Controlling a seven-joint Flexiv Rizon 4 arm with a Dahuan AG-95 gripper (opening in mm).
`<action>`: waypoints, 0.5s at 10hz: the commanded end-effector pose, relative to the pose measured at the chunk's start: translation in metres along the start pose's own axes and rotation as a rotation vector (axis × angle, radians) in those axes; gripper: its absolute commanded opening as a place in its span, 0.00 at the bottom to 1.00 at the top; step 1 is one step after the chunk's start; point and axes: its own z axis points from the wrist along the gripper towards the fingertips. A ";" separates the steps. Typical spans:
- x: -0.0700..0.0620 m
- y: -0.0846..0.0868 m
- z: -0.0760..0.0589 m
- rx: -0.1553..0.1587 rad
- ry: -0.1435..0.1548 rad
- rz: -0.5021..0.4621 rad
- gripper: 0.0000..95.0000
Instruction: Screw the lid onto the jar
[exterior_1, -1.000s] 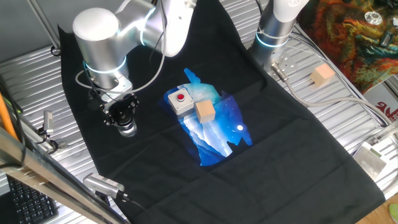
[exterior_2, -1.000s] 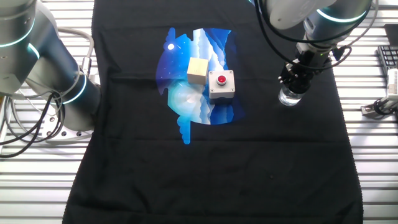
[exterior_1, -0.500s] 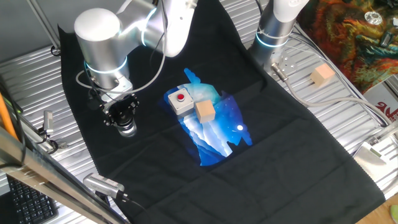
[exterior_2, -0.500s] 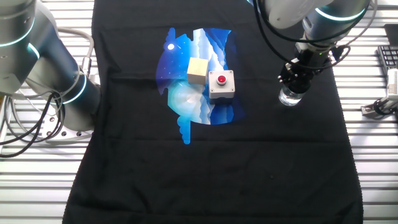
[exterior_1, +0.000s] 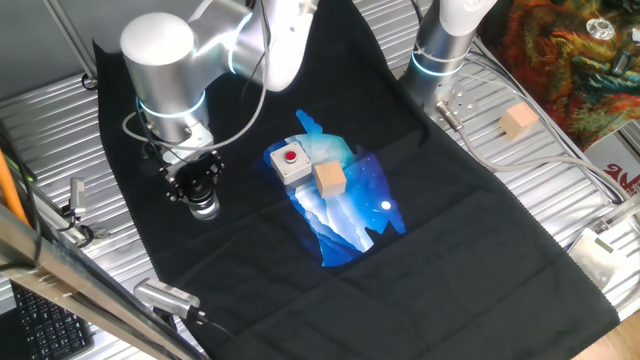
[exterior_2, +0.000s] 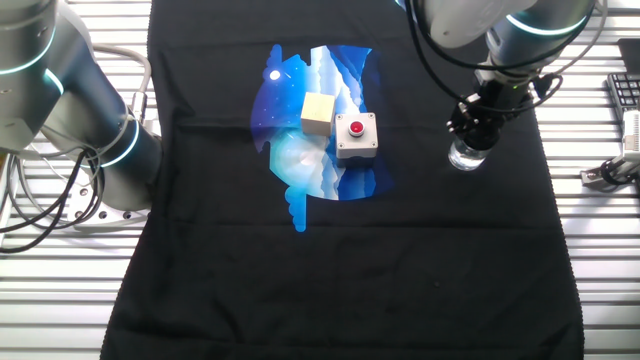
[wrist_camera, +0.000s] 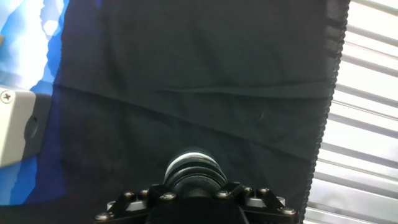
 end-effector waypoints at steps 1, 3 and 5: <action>0.000 0.000 0.000 0.002 -0.001 0.011 0.00; 0.000 0.000 0.000 0.005 -0.001 0.041 0.00; 0.001 0.000 0.000 0.010 -0.002 0.084 0.00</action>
